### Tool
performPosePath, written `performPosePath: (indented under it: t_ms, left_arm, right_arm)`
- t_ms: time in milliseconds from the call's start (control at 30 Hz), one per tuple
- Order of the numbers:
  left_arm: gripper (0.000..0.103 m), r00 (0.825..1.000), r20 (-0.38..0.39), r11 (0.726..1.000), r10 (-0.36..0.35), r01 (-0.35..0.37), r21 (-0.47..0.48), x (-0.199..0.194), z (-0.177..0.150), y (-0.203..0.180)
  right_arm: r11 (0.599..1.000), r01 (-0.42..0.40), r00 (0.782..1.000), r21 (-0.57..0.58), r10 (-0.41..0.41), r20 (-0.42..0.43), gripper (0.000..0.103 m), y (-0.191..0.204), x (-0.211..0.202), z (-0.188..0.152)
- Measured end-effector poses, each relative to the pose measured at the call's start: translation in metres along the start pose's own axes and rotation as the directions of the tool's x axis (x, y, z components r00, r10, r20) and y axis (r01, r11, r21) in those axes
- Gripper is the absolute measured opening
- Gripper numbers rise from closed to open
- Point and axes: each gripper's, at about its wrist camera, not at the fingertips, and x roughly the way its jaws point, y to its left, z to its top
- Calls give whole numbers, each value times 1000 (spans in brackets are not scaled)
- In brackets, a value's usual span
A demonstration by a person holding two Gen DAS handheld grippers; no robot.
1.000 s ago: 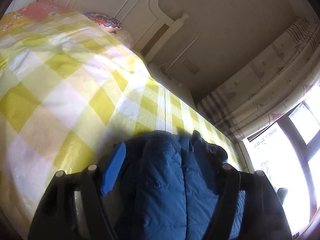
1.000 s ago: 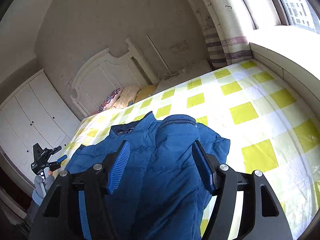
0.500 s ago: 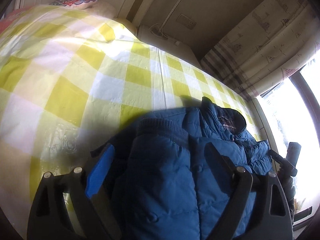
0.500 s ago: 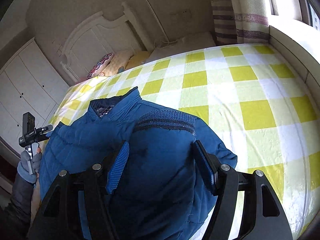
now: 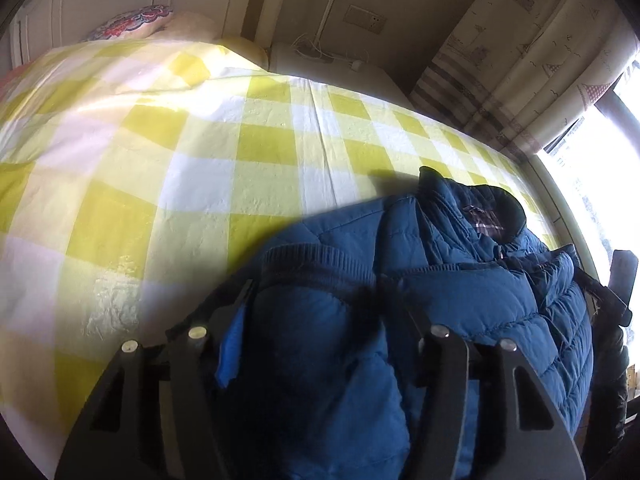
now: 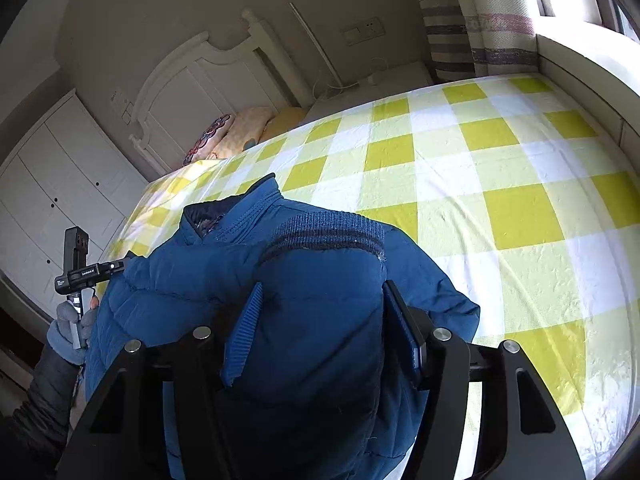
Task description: Fold large clothes
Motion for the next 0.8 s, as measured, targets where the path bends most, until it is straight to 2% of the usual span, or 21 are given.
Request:
performPosePath:
  t_ms: [33,67,133,200,267,333,433,533,600,667,733,767,800]
  left_arm:
    - [26,999,37,1000,18,-19,10,-6,-3,-2]
    - [19,997,79,999,23,-25,22,-16,-6,-5]
    - [17,989,146,998,34,-41,44,-38,-14,-13]
    - [17,980,195,995,46,-62,76,-62,-17,-24]
    - [17,968,248,995,30,-54,89,-92,-6,-33]
    - [17,955,295,995,30,-56,82,-118,15,-41]
    - [17,937,338,992,87,-114,60,-131,50,-54]
    - [18,937,306,982,166,-185,33,-104,73,-54]
    - [18,942,259,975,212,-223,14,-67,74,-47]
    - [18,947,191,964,260,-267,12,-18,64,-38]
    - [21,946,81,948,314,-317,16,34,44,-25]
    - [23,949,36,950,314,-314,-1,48,38,-17]
    - [24,956,42,957,289,-288,-32,44,40,-10]
  right_arm:
    - [999,15,1000,-44,-14,19,39,6,-3,-2]
    - [995,33,999,-95,-30,34,26,15,-6,-4]
    - [976,101,993,-193,-87,78,17,39,-18,-10]
    - [958,143,986,-248,-116,119,13,61,-36,-14]
    - [948,164,978,-273,-121,167,12,80,-62,-7]
    - [943,175,967,-283,-111,228,11,99,-87,11]
    - [943,212,948,-257,-134,289,11,116,-104,47]
    - [961,222,948,-163,-174,267,11,110,-88,75]
    - [946,293,941,-137,-260,218,11,99,-55,76]
    - [939,332,939,-89,-320,128,11,74,-11,63]
    - [933,357,934,-43,-358,0,12,42,39,38]
    - [943,332,943,-2,-331,-43,14,27,55,26]
    - [955,294,956,45,-293,-31,14,19,56,21]
